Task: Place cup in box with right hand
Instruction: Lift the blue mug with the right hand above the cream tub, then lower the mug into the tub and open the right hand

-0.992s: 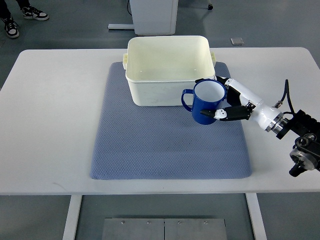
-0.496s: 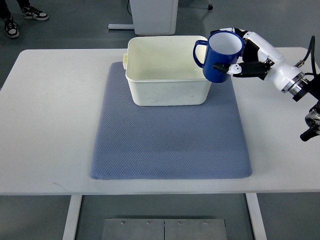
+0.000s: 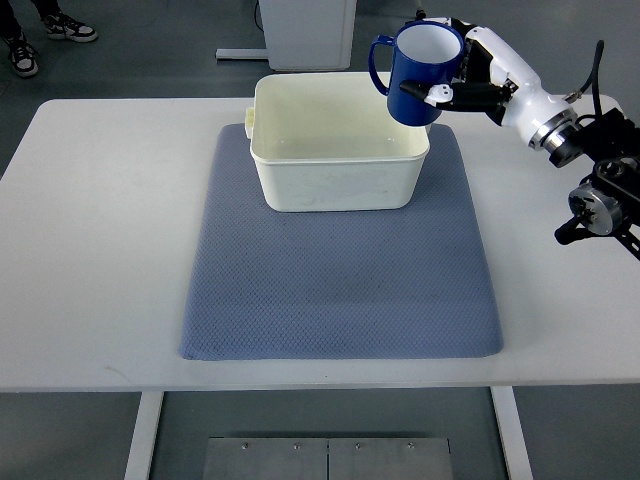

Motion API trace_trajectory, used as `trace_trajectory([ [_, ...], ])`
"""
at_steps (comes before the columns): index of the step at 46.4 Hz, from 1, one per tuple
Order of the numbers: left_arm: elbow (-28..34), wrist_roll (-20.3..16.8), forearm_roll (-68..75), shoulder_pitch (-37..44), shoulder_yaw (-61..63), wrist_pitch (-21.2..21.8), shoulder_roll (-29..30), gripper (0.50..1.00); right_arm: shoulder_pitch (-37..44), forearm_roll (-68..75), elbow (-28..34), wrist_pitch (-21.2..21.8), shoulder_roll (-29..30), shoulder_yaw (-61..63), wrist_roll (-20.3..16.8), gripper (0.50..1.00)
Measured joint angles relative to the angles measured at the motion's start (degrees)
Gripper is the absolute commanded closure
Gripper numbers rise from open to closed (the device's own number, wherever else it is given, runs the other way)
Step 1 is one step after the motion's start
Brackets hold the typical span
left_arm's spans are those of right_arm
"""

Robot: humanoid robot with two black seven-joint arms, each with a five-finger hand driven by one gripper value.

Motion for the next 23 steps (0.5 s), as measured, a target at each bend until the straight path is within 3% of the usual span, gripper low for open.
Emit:
trace_trajectory([
  [13,0.0,0.0,0.0,0.03,0.0,0.02,0.0,0.5,2.17,-0.02,-6.63,-4.84,6.87,0.0,-2.28,1.0],
  [23,0.0,0.0,0.0,0.01,0.02,0.02,0.0,0.5,2.41,-0.02,-11.79,-6.24,11.32,-0.11,-2.35,1.0],
])
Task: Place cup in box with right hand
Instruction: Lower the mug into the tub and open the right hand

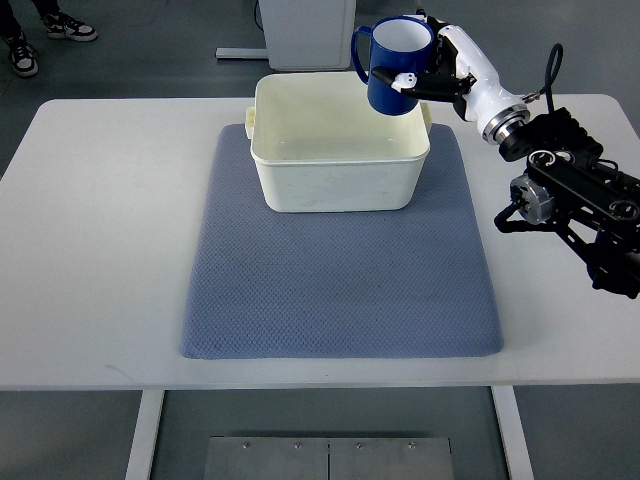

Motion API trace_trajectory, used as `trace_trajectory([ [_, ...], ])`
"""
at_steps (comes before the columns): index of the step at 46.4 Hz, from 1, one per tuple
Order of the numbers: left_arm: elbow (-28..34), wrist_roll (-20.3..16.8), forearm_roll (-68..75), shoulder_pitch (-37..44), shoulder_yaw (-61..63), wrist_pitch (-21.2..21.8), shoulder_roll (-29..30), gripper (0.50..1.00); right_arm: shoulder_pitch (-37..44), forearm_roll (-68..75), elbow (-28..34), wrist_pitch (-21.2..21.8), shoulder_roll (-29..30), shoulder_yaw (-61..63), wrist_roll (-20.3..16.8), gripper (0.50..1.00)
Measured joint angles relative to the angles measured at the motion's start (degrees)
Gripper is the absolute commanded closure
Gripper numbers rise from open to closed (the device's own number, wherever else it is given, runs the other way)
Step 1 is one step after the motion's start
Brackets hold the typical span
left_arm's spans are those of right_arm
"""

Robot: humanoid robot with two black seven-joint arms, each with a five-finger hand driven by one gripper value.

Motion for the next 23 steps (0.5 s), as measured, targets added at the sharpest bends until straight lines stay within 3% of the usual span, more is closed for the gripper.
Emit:
trace_trajectory([
  [23,0.0,0.0,0.0,0.02,0.0,0.0,0.0,0.5,-0.71,-0.09,-6.73,-0.4,4.35,-1.16,0.12,1.0],
])
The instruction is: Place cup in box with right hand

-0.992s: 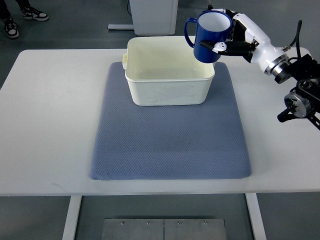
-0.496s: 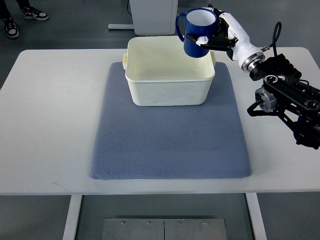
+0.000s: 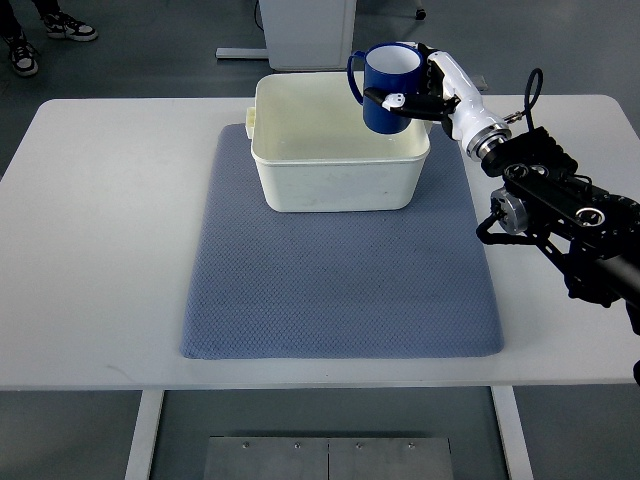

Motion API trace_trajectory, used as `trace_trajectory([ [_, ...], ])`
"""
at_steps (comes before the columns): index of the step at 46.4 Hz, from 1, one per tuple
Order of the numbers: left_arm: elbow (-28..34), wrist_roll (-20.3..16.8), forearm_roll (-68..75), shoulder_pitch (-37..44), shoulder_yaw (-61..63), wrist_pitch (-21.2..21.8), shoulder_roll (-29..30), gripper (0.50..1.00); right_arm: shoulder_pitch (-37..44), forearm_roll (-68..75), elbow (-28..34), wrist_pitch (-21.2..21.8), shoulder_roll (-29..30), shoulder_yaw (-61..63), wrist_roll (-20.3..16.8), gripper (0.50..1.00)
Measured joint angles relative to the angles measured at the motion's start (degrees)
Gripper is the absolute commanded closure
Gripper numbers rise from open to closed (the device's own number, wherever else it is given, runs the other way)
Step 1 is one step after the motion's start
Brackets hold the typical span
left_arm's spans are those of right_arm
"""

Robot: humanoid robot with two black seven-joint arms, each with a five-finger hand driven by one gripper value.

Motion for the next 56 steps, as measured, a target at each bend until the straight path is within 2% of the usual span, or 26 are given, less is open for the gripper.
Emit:
trace_trajectory([
  [18,0.0,0.0,0.0,-0.04,0.02,0.0,0.0,0.5,-1.16,0.0,0.08,0.0,0.62,-0.52,0.27,1.0],
  [21,0.0,0.0,0.0,0.01,0.02,0.0,0.0,0.5,-1.3,0.0,0.17,0.0,0.63,-0.52,0.39,0.894],
  [35,0.0,0.0,0.0,0.0,0.0,-0.02,0.0,0.5,-1.49,0.0,0.33,0.0,0.72,-1.27,0.51,0.524],
  [40,0.0,0.0,0.0,-0.06,0.01,-0.02,0.0,0.5,-1.49,0.01,0.33,-0.02,0.7,-2.27,0.55,0.505],
  [56,0.0,0.0,0.0,-0.02,-0.01,-0.02,0.0,0.5,-1.37,0.0,0.38,0.0,0.65,-2.91,0.52,0.502],
])
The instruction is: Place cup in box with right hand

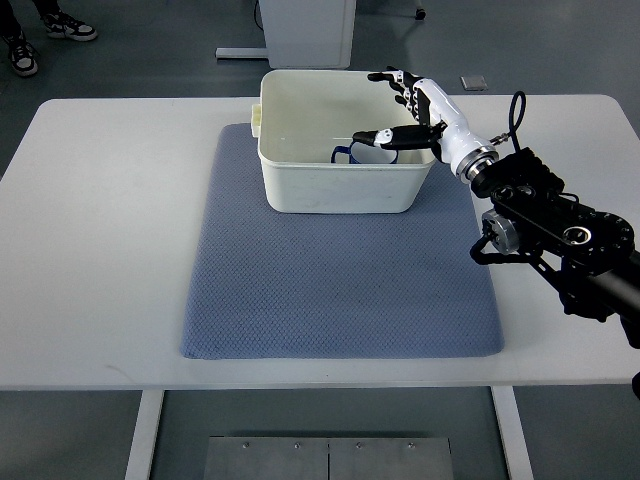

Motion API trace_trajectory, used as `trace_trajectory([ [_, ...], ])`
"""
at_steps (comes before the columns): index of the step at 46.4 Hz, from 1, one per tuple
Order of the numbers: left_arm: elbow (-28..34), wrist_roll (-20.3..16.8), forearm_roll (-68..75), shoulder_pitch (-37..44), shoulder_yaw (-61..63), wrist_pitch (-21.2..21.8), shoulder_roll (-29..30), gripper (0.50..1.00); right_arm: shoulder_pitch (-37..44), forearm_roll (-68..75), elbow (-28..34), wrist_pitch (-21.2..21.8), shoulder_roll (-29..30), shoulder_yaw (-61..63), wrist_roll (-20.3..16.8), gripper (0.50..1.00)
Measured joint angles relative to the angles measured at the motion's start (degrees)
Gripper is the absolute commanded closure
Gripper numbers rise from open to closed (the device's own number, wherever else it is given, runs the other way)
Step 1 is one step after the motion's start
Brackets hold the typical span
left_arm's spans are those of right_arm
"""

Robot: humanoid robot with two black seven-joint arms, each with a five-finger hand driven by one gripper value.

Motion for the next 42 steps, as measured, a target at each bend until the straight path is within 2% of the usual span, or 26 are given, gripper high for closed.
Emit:
trace_trajectory([
  [16,0.0,0.0,0.0,-0.03,0.02,0.0,0.0,0.5,0.95,0.0,1.59,0.08,-1.11,0.17,-0.08,0.502],
  [31,0.0,0.0,0.0,-0.01,0.01,0.02,0.0,0.5,0.82,0.94,4.95,0.18,-7.06,0.39,-0.09,0.502],
  [42,0.0,-0.01,0.0,-0.01,0.01,0.02,0.0,0.5,0.34,8.31,5.04,0.91,-11.1,0.47,-0.02,0.502],
])
